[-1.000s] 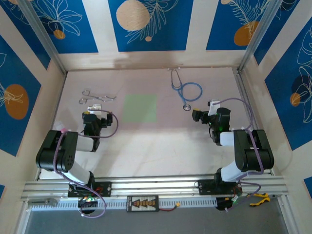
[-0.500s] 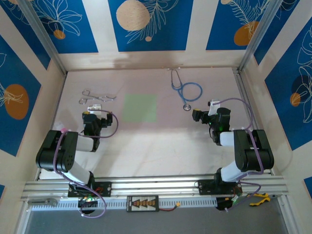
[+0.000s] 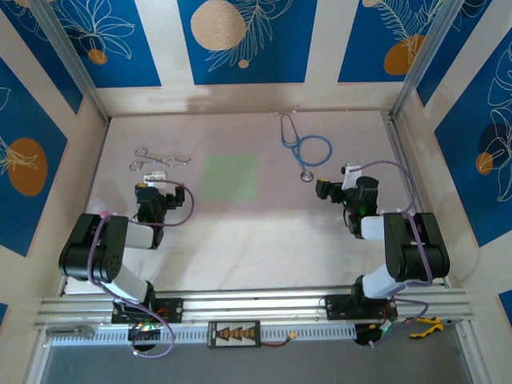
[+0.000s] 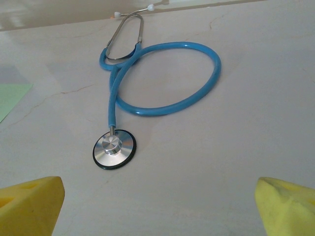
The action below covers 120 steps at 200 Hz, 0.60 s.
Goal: Fold a paper plane with a square sheet of paper (pick it up from the middle)
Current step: Move the square sheet of paper to the center of the table.
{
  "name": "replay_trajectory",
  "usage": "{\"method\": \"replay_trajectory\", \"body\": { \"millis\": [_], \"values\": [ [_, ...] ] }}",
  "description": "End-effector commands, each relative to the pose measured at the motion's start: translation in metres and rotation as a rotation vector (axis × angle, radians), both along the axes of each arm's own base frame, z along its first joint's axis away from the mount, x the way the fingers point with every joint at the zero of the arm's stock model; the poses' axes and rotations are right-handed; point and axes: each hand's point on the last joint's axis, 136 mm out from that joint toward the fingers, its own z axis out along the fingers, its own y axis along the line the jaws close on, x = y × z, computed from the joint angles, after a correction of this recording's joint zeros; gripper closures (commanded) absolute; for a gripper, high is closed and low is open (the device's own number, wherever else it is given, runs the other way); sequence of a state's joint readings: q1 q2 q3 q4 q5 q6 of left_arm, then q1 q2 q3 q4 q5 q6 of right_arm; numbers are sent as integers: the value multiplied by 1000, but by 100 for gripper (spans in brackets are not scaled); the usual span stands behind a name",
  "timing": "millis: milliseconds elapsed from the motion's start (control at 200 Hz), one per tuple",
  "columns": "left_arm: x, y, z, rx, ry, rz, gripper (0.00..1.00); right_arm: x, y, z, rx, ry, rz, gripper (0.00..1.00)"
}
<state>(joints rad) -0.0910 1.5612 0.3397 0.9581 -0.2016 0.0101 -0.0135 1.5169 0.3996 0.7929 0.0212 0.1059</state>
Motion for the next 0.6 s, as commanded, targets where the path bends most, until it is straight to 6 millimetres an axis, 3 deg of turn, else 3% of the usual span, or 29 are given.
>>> {"method": "replay_trajectory", "body": {
  "millis": [0,155,375,460,550,595],
  "values": [
    [7,0,9,4,-28,-13,0,6,0,7,2,-20,10,1],
    [5,-3,11,3,-35,-26,0,4,7,10,-22,-38,35,1],
    [-1,-9,38,-17,15,-58,0,-3,16,27,-46,-56,67,1],
    [-1,-14,55,-53,27,-77,0,-6,19,40,-10,45,64,1],
    [1,-1,71,-177,30,50,0,-13,22,55,72,155,34,1],
    [1,-6,77,-239,58,50,0,-16,23,65,143,189,0,1]
  ]
}}
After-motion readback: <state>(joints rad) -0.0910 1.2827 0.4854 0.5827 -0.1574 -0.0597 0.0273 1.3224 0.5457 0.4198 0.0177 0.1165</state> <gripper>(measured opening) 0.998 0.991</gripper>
